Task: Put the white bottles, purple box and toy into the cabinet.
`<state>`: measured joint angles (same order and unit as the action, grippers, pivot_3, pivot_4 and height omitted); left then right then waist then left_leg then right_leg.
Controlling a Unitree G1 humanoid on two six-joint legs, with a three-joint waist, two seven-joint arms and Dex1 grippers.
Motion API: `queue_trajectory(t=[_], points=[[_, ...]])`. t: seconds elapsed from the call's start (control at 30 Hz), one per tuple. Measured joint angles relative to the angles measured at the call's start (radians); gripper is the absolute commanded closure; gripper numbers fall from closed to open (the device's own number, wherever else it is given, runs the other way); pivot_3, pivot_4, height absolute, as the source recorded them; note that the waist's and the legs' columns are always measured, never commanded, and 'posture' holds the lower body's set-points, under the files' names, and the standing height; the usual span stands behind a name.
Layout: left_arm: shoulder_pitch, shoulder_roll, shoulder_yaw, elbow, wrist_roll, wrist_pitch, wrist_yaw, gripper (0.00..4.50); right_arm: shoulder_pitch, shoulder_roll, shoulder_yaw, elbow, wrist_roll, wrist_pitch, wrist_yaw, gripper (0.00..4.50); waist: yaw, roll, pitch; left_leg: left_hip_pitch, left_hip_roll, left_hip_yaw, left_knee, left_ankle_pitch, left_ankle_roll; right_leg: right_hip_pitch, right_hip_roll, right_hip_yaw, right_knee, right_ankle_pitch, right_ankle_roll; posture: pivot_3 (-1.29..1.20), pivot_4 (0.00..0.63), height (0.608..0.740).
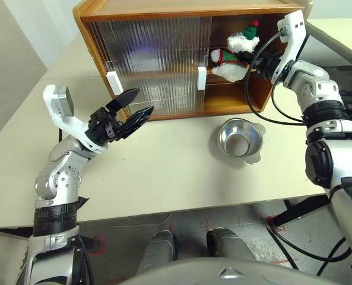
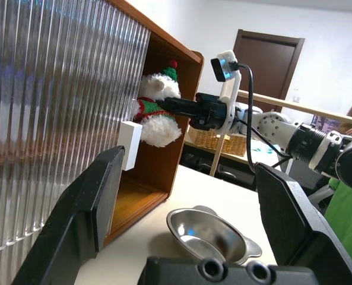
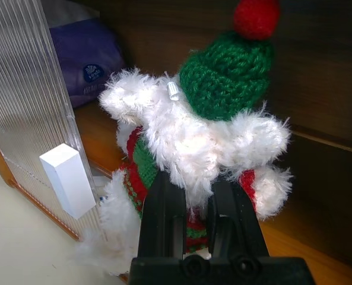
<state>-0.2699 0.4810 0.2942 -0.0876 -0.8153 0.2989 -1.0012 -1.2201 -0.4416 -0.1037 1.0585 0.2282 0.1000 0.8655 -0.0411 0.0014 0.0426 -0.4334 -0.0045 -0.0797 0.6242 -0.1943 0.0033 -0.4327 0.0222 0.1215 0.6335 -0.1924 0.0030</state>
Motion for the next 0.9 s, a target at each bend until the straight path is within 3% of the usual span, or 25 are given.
queue_trajectory(t=[0.9], points=[[0.014,-0.014,-0.004,0.000,0.000,-0.012,-0.002,0.00,-0.080,0.034,-0.026,0.102,-0.054,-0.116,-0.038,4.34,0.003,0.000,0.000,0.000,0.002,0.001,0.001,0.002,0.004,0.000,0.000,-0.001,0.000,0.001,0.000,-0.03,0.053,0.740]])
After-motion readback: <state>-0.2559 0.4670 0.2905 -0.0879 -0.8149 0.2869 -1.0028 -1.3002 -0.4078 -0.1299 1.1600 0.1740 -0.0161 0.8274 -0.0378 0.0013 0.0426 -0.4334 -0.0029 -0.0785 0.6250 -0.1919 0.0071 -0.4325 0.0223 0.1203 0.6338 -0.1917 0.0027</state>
